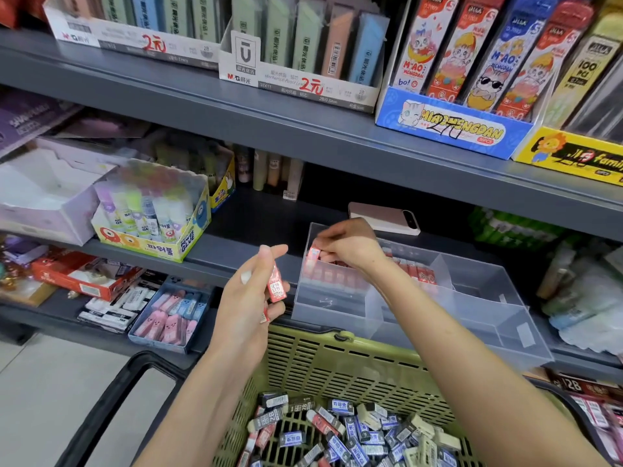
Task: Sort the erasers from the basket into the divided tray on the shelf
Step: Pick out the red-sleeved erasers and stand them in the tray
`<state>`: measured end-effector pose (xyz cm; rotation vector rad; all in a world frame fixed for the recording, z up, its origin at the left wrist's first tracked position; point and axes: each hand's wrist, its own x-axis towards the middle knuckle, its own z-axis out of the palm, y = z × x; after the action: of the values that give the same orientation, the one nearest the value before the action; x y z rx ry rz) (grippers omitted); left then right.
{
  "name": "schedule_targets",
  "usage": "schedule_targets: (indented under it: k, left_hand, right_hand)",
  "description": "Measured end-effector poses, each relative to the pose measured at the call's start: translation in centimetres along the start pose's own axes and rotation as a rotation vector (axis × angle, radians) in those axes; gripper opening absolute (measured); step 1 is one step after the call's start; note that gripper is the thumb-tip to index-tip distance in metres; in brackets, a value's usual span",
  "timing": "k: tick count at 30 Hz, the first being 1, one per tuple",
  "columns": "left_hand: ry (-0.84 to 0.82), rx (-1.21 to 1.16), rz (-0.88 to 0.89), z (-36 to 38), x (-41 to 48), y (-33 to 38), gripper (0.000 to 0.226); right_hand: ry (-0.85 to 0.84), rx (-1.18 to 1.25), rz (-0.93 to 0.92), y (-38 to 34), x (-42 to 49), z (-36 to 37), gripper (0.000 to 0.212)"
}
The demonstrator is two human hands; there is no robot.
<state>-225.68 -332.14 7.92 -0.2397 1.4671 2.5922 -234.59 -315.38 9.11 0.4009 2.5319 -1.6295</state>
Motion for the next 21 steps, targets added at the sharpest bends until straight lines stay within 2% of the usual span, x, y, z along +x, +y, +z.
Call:
schedule_targets:
  k: [3, 8, 15, 16, 18, 20, 21]
  left_hand:
    - [0.004, -0.023, -0.009, 0.1, 0.1, 0.0, 0.039]
    - [0.044, 0.022, 0.027, 0.4, 0.1, -0.2, 0.023]
    - [0.115, 0.020, 0.077, 0.3, -0.1, 0.0, 0.044]
    - [0.115, 0.018, 0.078, 0.3, -0.1, -0.1, 0.044]
    - [0.106, 0.016, 0.072, 0.3, -0.1, -0.1, 0.038]
    - [0.093, 0.015, 0.064, 0.3, -0.1, -0.1, 0.032]
    - [0.082, 0.030, 0.068, 0.2, -0.1, -0.1, 0.029]
  right_hand:
    - [-0.030, -0.130, -0.009, -0.4, 0.4, 0.4, 0.011]
    - [-0.053, -0.480, -0.065, -0.8, 0.6, 0.9, 0.017]
    - [-0.098, -0.541, -0.062, -0.6, 0.2, 0.6, 0.020]
    - [-0.078, -0.599, -0.083, -0.6, 0.0, 0.6, 0.020]
    - [0.075, -0.692, -0.176, -0.7, -0.9, 0.8, 0.022]
    - [0.223, -0.569, -0.311, -1.2, -2.7, 1.1, 0.027]
    - [0.201, -0.443, -0.362, -1.6, -3.8, 1.1, 0.033]
